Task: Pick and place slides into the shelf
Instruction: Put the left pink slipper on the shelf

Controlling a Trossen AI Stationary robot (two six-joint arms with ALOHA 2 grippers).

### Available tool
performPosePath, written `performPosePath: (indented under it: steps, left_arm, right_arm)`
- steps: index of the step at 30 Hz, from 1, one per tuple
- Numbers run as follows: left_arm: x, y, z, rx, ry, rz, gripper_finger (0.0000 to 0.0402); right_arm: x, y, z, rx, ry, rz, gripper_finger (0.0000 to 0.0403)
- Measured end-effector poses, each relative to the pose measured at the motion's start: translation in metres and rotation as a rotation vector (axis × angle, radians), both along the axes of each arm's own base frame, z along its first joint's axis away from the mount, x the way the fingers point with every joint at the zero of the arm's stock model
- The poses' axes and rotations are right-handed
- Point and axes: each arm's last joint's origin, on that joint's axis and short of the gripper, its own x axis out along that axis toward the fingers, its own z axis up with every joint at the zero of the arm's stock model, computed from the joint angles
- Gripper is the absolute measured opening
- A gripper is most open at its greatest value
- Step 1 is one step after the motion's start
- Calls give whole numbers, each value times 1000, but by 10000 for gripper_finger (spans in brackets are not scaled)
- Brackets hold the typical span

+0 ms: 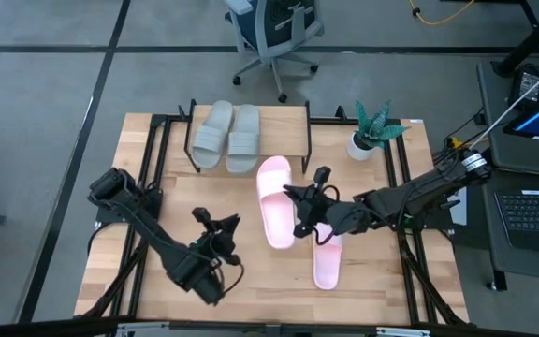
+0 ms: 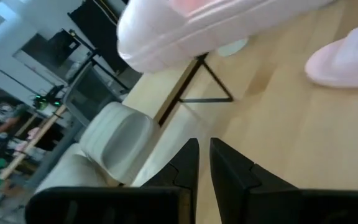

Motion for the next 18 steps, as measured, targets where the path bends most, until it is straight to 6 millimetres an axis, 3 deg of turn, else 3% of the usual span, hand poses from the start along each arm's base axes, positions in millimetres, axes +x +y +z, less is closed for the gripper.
performPosePath:
  steps: [10,13,18]
  left_arm:
    - [-21,-22,10,-75,-87,-83,34]
    - [-18,-24,15,-141,-153,-84,34]
    - [2,-34,14,-212,-117,-146,34]
  right_arm:
    - [3,-4,8,-37,-43,-9,16]
    - [3,-4,8,-37,-48,-9,16]
    - [3,-4,8,-38,-47,-8,16]
